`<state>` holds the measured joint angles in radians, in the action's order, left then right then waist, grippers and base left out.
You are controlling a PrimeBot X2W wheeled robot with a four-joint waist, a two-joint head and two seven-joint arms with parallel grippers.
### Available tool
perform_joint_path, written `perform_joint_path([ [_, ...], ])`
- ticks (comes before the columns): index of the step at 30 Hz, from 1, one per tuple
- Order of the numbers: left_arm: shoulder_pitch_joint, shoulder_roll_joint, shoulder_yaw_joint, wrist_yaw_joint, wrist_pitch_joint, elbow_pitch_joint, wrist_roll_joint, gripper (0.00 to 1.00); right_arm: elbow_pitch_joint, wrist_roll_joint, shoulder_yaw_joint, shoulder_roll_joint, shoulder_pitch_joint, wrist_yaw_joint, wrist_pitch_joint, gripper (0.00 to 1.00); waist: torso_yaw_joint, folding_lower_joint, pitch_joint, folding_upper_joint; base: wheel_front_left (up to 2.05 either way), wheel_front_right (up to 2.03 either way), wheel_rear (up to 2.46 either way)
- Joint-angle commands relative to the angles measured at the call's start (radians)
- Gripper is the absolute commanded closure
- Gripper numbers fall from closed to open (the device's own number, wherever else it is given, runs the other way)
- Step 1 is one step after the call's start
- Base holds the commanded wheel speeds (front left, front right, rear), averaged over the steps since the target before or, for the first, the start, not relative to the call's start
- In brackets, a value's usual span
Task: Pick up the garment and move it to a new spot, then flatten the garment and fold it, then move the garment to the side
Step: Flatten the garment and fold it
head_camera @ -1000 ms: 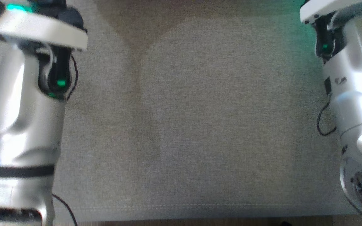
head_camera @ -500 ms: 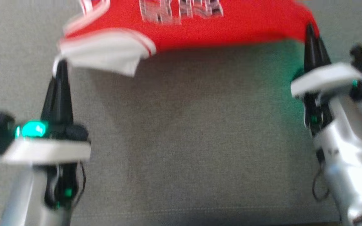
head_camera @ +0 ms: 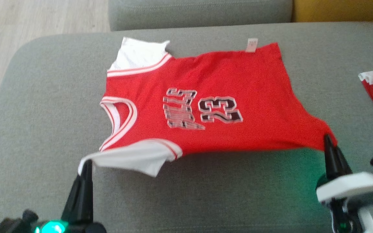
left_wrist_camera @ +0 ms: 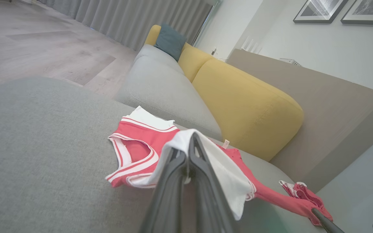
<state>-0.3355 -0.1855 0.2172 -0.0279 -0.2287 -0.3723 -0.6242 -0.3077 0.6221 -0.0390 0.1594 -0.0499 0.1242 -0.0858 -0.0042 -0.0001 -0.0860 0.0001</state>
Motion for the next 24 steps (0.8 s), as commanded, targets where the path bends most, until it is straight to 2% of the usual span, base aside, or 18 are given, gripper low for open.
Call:
perform_joint_path([
  [1, 0.023, -0.011, -0.032, -0.007, -0.001, -0.045, 0.01, 1.0, 0.055, -0.014, -0.007, -0.001, -0.01, 0.007, 0.013, 1.0, -0.008, 0.0001, 0.004, -0.0001, 0.0, 0.0, 0.0],
  [4, -0.017, -0.008, -0.022, -0.013, 0.004, -0.057, 0.003, 1.0, 0.135, -0.038, 0.028, -0.037, 0.056, 0.007, 0.078, 1.0, -0.02, 0.0001, -0.001, -0.0001, 0.0, 0.0, 0.0],
  [8, -0.014, -0.002, -0.016, -0.008, 0.005, -0.023, -0.011, 1.0, 0.169, -0.059, 0.05, -0.074, 0.075, 0.007, 0.137, 1.0, -0.03, 0.0001, -0.021, -0.0001, 0.0, 0.0, 0.0],
  [15, 0.067, 0.017, -0.013, 0.02, 0.003, 0.09, -0.045, 1.0, 0.124, -0.062, 0.042, -0.101, 0.025, 0.007, 0.174, 1.0, -0.027, 0.0001, -0.067, -0.0001, 0.0, 0.0, 0.0],
  [24, 0.267, 0.056, -0.065, 0.065, -0.014, 0.24, -0.116, 1.0, 0.059, -0.023, 0.034, -0.108, -0.079, 0.007, 0.147, 1.0, -0.019, 0.0001, -0.123, -0.0001, 0.0, 0.0, 0.0],
])
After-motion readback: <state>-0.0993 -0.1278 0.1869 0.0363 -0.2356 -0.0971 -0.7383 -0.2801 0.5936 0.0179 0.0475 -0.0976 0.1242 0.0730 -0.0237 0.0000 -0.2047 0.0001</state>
